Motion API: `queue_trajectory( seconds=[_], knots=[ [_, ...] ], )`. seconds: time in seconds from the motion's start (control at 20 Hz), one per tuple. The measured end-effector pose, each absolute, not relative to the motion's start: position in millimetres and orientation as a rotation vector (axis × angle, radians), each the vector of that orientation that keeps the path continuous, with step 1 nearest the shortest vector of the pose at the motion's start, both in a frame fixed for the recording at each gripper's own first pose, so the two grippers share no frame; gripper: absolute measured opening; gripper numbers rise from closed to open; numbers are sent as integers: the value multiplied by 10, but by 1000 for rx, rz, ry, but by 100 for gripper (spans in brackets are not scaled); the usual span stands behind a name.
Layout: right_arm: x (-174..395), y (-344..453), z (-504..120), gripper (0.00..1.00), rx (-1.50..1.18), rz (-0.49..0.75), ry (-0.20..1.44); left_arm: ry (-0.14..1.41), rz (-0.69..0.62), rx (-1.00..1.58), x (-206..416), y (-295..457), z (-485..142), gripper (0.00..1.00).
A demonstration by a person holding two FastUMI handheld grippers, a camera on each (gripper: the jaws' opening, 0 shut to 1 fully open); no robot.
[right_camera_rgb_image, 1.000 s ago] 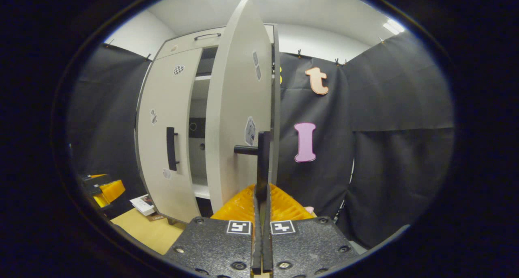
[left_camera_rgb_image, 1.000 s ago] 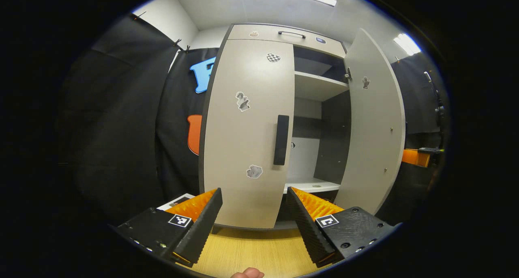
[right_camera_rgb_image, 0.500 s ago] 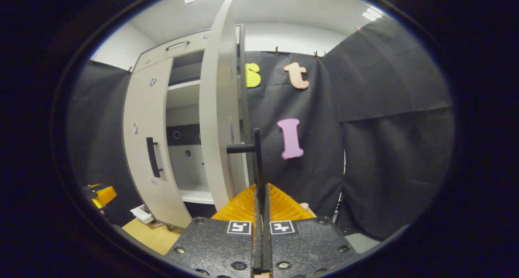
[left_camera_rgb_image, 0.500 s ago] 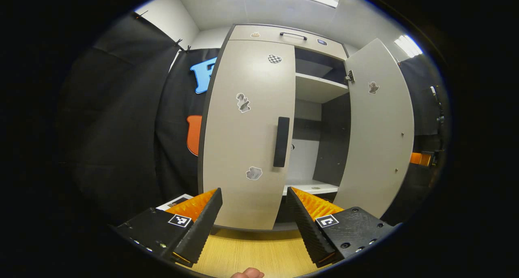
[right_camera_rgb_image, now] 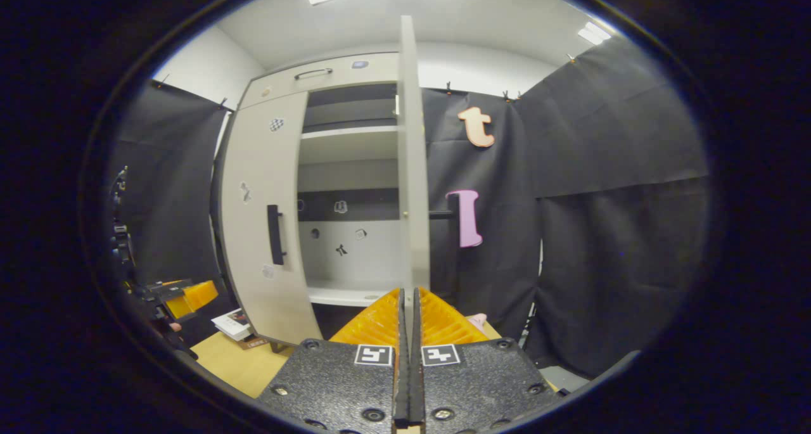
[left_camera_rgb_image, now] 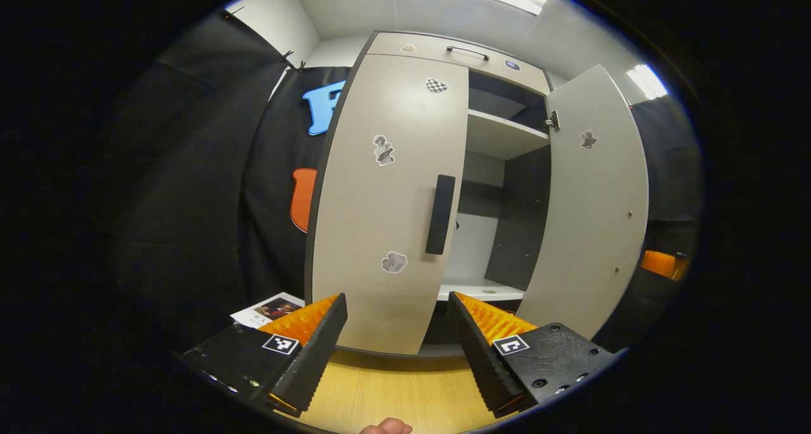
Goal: Open the right door of the double-door shoe cabinet with the right hand, and open the left door with the left hand.
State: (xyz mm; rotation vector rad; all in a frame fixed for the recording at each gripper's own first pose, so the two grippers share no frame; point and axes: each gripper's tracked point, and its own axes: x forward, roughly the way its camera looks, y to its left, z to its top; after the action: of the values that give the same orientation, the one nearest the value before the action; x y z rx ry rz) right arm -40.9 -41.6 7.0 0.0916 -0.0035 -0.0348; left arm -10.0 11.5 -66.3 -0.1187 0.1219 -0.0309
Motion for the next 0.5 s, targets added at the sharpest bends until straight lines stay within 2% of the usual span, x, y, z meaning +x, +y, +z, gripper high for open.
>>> queue_trajectory(
  seconds=[0.25,0.3,0.35,0.4,0.45,0.5],
  knots=[
    [-66,-91,-78,4,50,-4,22,146,-42,-73,-111,65,-690,95],
    [10,-29,-113,7,54,2,28,135,-35,-55,-114,94,-658,95],
    [56,-10,-165,14,49,-5,39,128,-20,-41,-124,143,-640,95],
    [96,-34,-213,28,32,-27,50,123,-10,-36,-130,177,-650,95],
    [114,-61,-256,37,10,-44,52,122,-10,-37,-124,174,-665,95],
    [132,-71,-260,51,0,-56,49,124,-9,-40,-120,178,-676,95]
  ],
)
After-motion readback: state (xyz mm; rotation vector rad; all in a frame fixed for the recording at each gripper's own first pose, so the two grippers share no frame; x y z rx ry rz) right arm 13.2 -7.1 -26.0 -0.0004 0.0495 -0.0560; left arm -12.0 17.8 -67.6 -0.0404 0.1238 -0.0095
